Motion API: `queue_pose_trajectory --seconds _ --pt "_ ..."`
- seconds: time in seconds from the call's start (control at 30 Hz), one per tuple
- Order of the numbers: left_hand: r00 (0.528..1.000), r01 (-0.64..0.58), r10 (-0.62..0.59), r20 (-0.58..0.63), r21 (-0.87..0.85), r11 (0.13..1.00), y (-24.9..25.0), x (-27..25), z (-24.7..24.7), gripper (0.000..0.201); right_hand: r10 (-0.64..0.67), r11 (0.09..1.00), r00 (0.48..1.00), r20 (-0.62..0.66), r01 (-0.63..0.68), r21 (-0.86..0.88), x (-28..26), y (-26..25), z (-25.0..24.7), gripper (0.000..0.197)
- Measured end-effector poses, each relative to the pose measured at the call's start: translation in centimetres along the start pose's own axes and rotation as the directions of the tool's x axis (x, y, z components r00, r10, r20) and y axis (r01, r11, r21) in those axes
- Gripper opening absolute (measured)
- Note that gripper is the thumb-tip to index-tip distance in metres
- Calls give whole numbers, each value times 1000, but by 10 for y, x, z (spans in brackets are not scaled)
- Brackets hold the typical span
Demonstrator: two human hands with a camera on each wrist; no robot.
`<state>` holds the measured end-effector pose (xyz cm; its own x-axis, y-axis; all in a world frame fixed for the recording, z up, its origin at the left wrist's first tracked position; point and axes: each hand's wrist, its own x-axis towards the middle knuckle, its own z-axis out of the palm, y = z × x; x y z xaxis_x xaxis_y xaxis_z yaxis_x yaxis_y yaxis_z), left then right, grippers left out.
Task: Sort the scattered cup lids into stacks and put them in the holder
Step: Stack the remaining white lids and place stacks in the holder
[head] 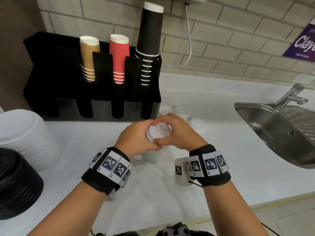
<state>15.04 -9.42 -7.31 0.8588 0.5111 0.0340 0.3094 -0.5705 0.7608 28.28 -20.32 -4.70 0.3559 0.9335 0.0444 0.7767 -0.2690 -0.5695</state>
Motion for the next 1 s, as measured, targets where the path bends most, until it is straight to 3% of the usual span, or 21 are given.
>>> queue_pose_trajectory --seconds 0.1,0.17,0.23,0.27,0.33,0.4,0.5,0.77,0.87,0.93,1.0 --pt "1000 18 -18 13 16 1000 1 5 -4 58 59 953 998 20 -62 295 3 19 -13 32" --pt "999 28 -29 17 58 998 1 9 -6 61 206 928 975 -79 -169 333 14 45 -21 20" --pt "999 38 -40 24 83 996 1 12 -6 63 368 929 909 -196 -354 106 33 79 -29 25" --pt "999 43 -46 25 85 995 1 12 -6 63 452 885 867 -212 -466 -20 41 94 -32 32" --pt "998 53 -55 23 88 995 0 12 -6 63 615 752 767 -182 -640 -157 53 116 -34 47" --pt "998 59 -61 23 95 994 -1 12 -6 62 682 684 716 -148 -696 -220 60 131 -32 61" --pt "997 65 -68 29 109 992 0 11 -6 63 677 664 728 -106 -667 -336 66 140 -26 72" --pt "997 71 -74 32 82 994 0 10 -6 64 695 637 715 -81 -664 -391 65 137 -33 54" --pt "997 68 -70 21 59 996 -1 9 -4 63 638 743 759 -131 -651 -153 56 121 -43 55" --pt "998 64 -65 11 49 997 -2 8 -3 67 529 847 837 -136 -513 138 45 103 -47 50" --pt "998 55 -55 6 42 998 -2 8 -2 68 374 862 922 -103 -305 406 29 79 -44 41"
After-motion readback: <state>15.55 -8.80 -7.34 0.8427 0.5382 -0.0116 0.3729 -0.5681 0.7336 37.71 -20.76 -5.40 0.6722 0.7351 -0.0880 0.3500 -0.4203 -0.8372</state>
